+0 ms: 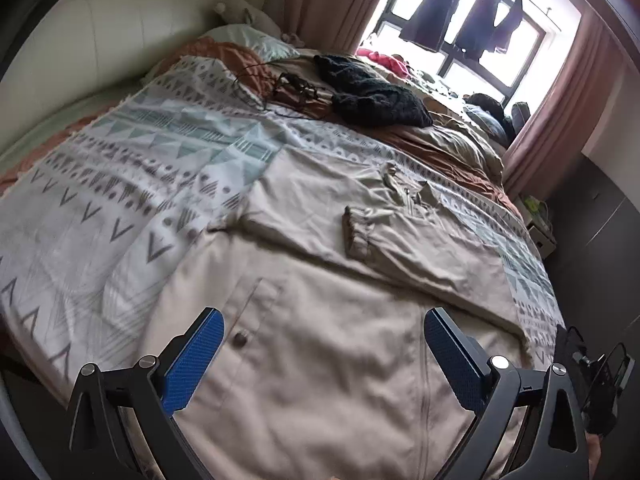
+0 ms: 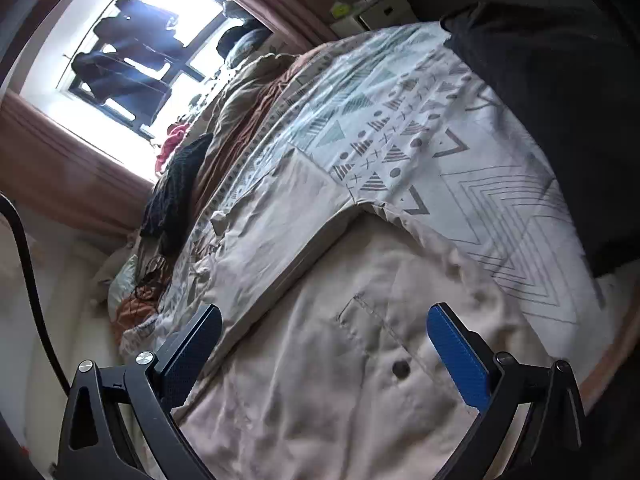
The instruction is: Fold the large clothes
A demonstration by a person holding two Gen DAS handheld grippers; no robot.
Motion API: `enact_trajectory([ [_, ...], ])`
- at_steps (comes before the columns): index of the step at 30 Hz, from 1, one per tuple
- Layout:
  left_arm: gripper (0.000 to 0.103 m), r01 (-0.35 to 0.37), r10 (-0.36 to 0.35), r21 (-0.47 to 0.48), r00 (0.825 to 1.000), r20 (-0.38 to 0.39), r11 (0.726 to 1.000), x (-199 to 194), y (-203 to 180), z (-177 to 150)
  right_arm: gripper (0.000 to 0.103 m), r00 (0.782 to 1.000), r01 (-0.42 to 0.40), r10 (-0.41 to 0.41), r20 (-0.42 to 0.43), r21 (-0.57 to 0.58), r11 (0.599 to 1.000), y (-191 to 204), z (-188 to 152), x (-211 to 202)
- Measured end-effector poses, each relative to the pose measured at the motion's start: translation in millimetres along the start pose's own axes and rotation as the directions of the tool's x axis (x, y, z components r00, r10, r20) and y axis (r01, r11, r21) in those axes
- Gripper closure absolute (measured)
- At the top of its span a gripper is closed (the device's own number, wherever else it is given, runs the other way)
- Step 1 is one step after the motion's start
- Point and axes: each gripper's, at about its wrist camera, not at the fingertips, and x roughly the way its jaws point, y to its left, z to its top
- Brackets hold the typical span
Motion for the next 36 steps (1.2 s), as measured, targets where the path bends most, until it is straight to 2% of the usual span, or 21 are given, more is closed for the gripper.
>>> enact_trajectory([
  [6,0.003,-0.005,0.005,-0.004,1.0,0.021,1.0,-26.6,31.0,-22.6,0.0,0.997,0.035,-0.033,0.068,-0.024,0.999,-0.5,-26.4,-37.7],
  [12,0.003,-0.019,0.018,0.037,0.999,0.032,0.999,-48.9,44.4,-42.5,0.0,0.992,0.055,-0.046,0.119,-0.073,0.996,-1.2,-48.7,-75.5],
  [19,0.006,-0.021,0.018,0.055,0.998,0.055,0.998,-66.8,66.1,-72.1,0.0,0.986,0.085,-0.068,0.153,-0.11,0.99,-26.3,-74.0,-111.8],
  [25,0.006,-0.014,0.011,0.03,0.996,0.09,0.999,-76.2,92.2,-92.2,0.0,0.974,0.195,-0.168,0.154,-0.177,0.965,-48.2,-85.2,-126.4],
  [30,0.006,-0.05,0.049,0.015,0.996,0.077,0.999,-70.4,110.2,-103.2,0.0,0.944,0.305,-0.264,0.197,-0.218,0.927,-61.0,-92.6,-135.6],
  [35,0.007,-0.057,0.057,-0.017,0.997,0.045,0.998,-61.8,132.1,-111.1,0.0,0.965,0.243,-0.215,0.15,-0.203,0.948,-83.0,-93.0,-133.2],
  [36,0.012,-0.051,0.052,-0.026,0.998,0.041,0.998,-60.0,135.6,-111.8,0.0,0.97,0.225,-0.2,0.139,-0.195,0.955,-87.7,-93.0,-131.4],
])
